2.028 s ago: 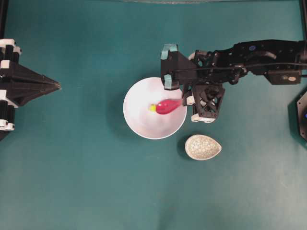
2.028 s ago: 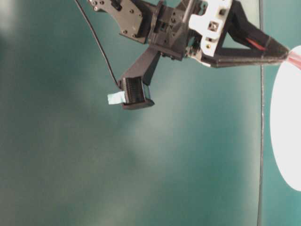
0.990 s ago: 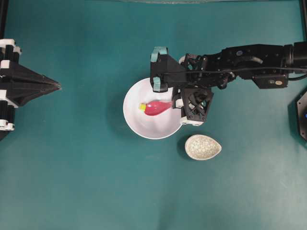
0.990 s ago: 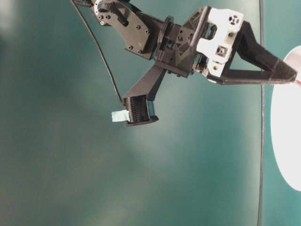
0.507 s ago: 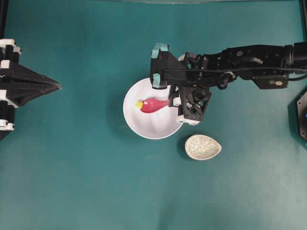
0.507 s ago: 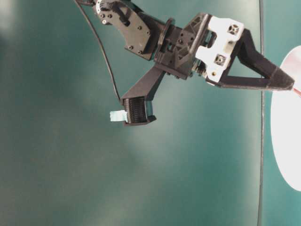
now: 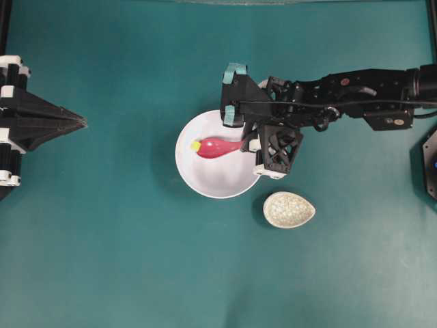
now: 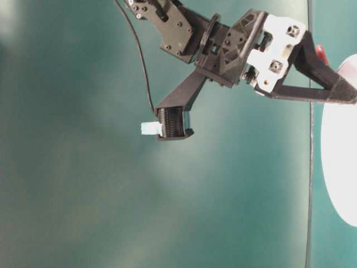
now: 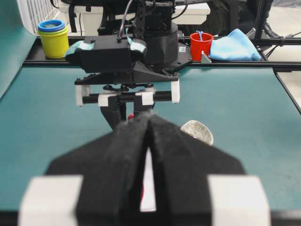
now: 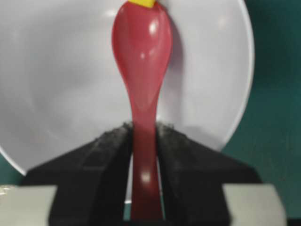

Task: Scoop the yellow hexagonal prism block from the bowl with a spoon using the right arm.
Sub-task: 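Push the spoon tip toward the yellow block inside the bowl, then tilt and draw the spoon back, lifting the yellow block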

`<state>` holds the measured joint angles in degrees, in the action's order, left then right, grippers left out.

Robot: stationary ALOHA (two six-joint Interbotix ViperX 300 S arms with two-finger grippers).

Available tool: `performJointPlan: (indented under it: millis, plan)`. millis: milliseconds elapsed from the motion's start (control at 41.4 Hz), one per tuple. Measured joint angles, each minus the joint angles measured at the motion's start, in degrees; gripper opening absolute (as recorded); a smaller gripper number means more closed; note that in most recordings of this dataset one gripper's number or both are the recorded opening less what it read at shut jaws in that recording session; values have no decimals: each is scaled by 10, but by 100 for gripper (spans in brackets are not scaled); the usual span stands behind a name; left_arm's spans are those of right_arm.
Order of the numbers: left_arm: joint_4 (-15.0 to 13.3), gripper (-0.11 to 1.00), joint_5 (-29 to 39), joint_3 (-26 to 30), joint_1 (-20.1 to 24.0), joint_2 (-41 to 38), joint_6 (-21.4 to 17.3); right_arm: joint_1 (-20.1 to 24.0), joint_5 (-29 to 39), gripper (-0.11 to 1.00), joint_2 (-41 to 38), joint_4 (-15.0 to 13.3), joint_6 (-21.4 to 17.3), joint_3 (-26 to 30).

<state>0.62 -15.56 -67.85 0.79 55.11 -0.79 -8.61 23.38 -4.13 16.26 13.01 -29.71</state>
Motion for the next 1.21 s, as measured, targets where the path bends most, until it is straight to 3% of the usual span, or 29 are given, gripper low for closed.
performJointPlan:
  millis: [1207]
  plan:
    - [1, 0, 7, 0, 0, 0, 0, 4, -58, 24, 0, 14, 2, -20]
